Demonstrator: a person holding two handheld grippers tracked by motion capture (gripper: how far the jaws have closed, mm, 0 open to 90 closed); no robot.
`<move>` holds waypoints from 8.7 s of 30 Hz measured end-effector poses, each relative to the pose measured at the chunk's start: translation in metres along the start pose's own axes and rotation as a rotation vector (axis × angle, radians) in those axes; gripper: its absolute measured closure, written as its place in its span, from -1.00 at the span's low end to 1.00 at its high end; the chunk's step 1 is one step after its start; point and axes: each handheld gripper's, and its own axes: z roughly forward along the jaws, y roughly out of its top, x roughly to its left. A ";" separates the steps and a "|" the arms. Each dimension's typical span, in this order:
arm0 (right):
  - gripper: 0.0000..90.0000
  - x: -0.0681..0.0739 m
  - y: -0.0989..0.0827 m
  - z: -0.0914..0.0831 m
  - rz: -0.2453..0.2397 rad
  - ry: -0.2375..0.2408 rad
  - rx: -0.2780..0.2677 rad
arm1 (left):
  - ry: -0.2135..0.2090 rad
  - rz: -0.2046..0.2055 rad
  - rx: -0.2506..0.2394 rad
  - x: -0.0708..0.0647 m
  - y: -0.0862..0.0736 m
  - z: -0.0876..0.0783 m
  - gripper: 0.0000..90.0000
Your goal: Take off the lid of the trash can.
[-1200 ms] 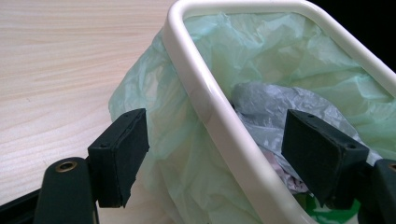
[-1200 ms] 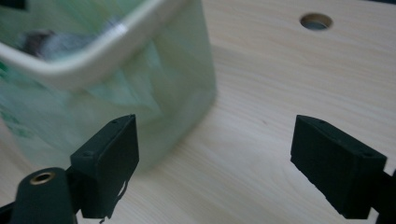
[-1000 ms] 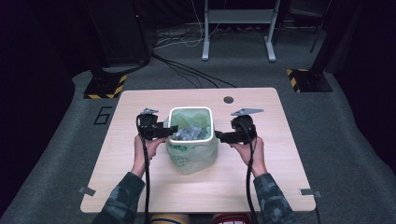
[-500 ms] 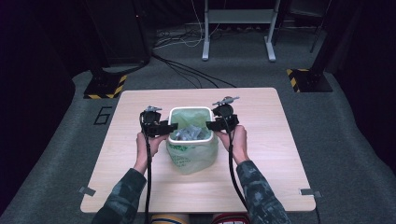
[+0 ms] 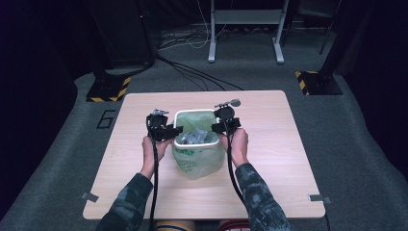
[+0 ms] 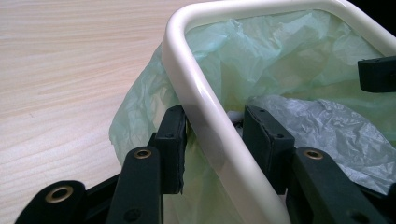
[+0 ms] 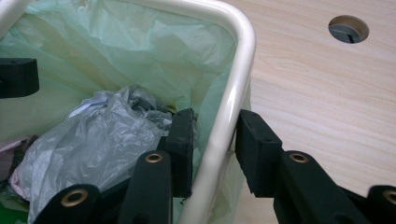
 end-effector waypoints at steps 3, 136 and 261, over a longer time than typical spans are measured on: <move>0.49 0.002 0.001 -0.001 -0.010 -0.013 0.007 | 0.004 -0.004 -0.004 0.000 0.000 0.001 0.34; 0.79 0.002 0.025 -0.042 -0.008 -0.068 -0.104 | -0.008 0.097 -0.106 -0.033 0.023 -0.052 -0.75; 0.79 -0.167 -0.124 -0.016 0.269 -0.292 0.023 | 0.204 0.086 0.060 0.053 -0.160 -0.026 -0.91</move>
